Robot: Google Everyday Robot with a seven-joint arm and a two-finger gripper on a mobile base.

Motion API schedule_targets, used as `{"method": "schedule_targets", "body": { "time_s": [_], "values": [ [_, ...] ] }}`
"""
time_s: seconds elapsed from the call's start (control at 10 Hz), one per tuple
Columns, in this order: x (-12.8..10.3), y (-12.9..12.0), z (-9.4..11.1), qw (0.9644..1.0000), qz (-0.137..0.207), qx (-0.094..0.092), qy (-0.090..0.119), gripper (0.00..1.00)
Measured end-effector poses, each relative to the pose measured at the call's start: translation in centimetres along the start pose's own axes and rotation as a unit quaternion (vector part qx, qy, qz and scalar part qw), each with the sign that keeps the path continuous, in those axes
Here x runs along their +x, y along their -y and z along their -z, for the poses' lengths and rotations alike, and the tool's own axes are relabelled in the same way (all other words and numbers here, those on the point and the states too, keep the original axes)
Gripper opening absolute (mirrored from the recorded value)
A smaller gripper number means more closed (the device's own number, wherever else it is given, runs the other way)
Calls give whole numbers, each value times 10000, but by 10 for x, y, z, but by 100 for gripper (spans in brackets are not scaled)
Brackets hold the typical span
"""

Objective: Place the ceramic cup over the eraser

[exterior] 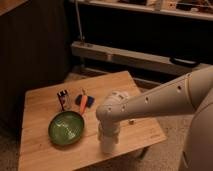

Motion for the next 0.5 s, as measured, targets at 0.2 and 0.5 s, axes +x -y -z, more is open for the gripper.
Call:
{"method": "schedule_targets", "body": {
  "time_s": [0.2,0.5],
  "values": [
    [-2,-2,-2,9999,80,-67,-33,0],
    [-3,-2,-3,9998,130,-133,-59,0]
  ]
}}
